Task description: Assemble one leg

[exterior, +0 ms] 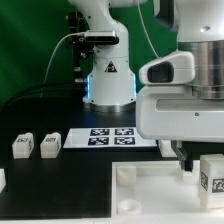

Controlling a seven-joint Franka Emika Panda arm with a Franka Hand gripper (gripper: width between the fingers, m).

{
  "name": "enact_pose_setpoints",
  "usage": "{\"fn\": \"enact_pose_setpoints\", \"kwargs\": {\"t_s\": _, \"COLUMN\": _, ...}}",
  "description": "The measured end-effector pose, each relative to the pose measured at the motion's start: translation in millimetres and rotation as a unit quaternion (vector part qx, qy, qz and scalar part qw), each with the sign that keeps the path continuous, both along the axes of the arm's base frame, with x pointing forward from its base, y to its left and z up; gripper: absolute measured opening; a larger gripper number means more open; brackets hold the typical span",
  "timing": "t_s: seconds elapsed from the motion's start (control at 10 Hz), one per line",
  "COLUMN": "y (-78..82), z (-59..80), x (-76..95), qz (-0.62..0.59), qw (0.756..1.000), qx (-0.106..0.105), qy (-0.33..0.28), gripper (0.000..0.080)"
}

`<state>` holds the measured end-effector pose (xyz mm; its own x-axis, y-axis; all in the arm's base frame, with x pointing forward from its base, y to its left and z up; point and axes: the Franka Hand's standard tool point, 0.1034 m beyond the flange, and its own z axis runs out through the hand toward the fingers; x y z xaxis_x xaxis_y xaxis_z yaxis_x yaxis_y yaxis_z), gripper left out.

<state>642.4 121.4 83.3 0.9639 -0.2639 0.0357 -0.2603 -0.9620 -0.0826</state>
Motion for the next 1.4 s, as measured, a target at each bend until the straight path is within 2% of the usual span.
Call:
{"fn": "enact_pose_setpoints", "kwargs": {"t_s": 0.1, "y": -0.8, "z": -0.3, "x": 1.6, "qz": 0.050, "qw": 0.999, "qx": -0.006, "qy": -0.011, "gripper": 0.0648}}
{"fn": "enact_pose_setpoints", "kwargs": {"t_s": 0.2, "y": -1.0, "z": -0.4, "x": 1.6, "qz": 0.038, "qw": 0.999, "qx": -0.005, "qy": -0.010, "gripper": 0.0648}}
{"fn": "enact_pose_setpoints", "kwargs": {"t_s": 0.4, "y": -1.1, "z": -0.4, "x": 1.6, "qz": 0.019, "qw": 1.000, "qx": -0.003, "qy": -0.009, "gripper": 0.0391}}
{"fn": "enact_pose_setpoints", "kwargs": {"t_s": 0.5, "y": -2.7, "z": 0.0, "x": 2.1, "qz": -0.039, "qw": 0.999, "qx": 0.000, "qy": -0.006, "gripper": 0.0391}}
{"fn": "enact_pose_setpoints", "kwargs": {"t_s": 0.6, "y": -4.6, "z": -0.2, "x": 2.4, "qz": -0.098, "qw": 0.995, "qx": 0.003, "qy": -0.002, "gripper": 0.0302}}
{"fn": "enact_pose_setpoints", "kwargs": {"t_s": 0.8, "y": -8.5, "z": -0.7, "x": 2.4, "qz": -0.195, "qw": 0.981, "qx": 0.010, "qy": 0.006, "gripper": 0.0302}}
{"fn": "enact_pose_setpoints", "kwargs": {"t_s": 0.9, "y": -13.0, "z": -1.2, "x": 2.9, "qz": -0.267, "qw": 0.963, "qx": 0.021, "qy": 0.012, "gripper": 0.0302}}
{"fn": "enact_pose_setpoints", "kwargs": {"t_s": 1.0, "y": -17.9, "z": -2.3, "x": 1.9, "qz": -0.356, "qw": 0.933, "qx": 0.035, "qy": 0.024, "gripper": 0.0302}}
{"fn": "enact_pose_setpoints", "kwargs": {"t_s": 1.2, "y": -20.4, "z": -3.6, "x": -2.1, "qz": -0.509, "qw": 0.857, "qx": 0.053, "qy": 0.054, "gripper": 0.0302}}
{"fn": "enact_pose_setpoints", "kwargs": {"t_s": 1.4, "y": -15.2, "z": -2.6, "x": -7.6, "qz": -0.668, "qw": 0.738, "qx": 0.077, "qy": 0.062, "gripper": 0.0302}}
